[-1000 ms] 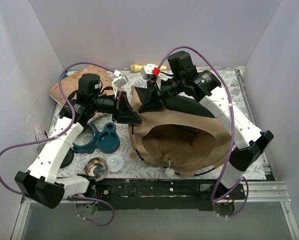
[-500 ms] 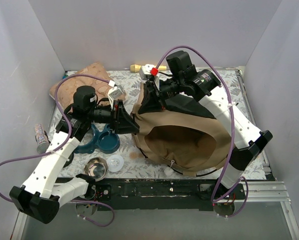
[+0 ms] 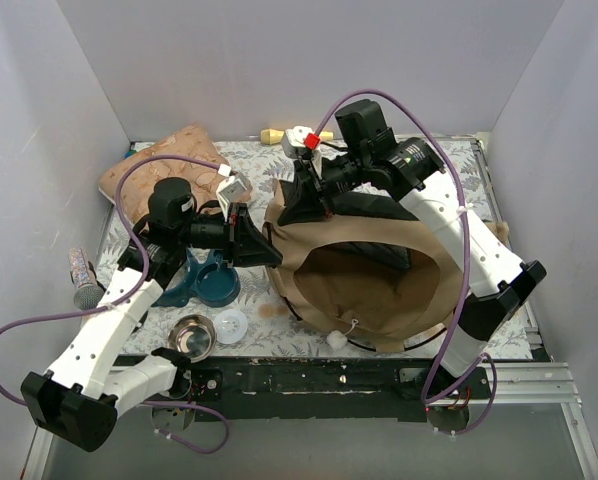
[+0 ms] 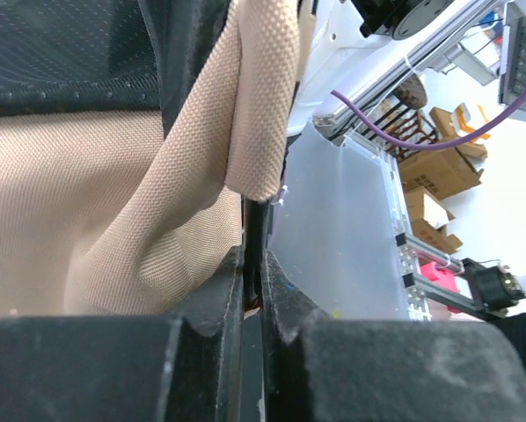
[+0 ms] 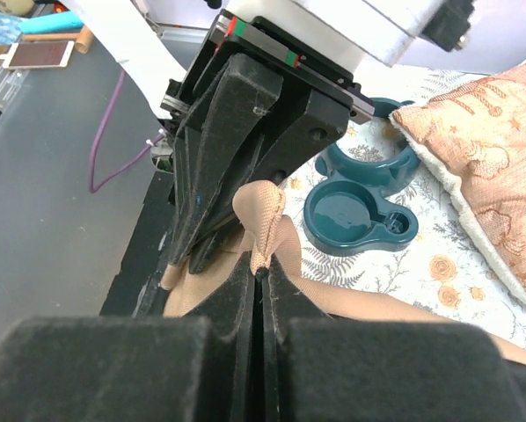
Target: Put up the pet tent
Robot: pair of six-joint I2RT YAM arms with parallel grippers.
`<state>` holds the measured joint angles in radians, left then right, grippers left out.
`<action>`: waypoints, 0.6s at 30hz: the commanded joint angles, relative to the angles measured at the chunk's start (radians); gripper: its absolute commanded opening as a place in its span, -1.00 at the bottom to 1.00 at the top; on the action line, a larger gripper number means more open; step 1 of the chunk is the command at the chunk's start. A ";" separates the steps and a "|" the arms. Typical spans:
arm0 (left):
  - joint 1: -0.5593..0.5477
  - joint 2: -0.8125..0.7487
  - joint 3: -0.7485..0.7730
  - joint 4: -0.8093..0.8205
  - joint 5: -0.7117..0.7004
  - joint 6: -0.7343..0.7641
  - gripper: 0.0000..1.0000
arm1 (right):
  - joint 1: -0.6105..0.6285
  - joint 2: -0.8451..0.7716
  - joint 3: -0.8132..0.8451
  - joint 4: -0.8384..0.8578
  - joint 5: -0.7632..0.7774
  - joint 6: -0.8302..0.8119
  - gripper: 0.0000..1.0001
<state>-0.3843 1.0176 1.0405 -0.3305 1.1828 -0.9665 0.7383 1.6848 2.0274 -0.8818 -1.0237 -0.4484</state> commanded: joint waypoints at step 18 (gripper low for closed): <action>-0.062 0.102 0.115 -0.209 0.044 0.132 -1.00 | 0.035 0.046 0.077 -0.396 0.051 -0.403 -0.97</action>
<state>-0.4129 1.1000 1.0775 -0.4416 1.2350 -0.9413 0.7551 1.7081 2.0857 -1.1141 -0.9554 -0.8139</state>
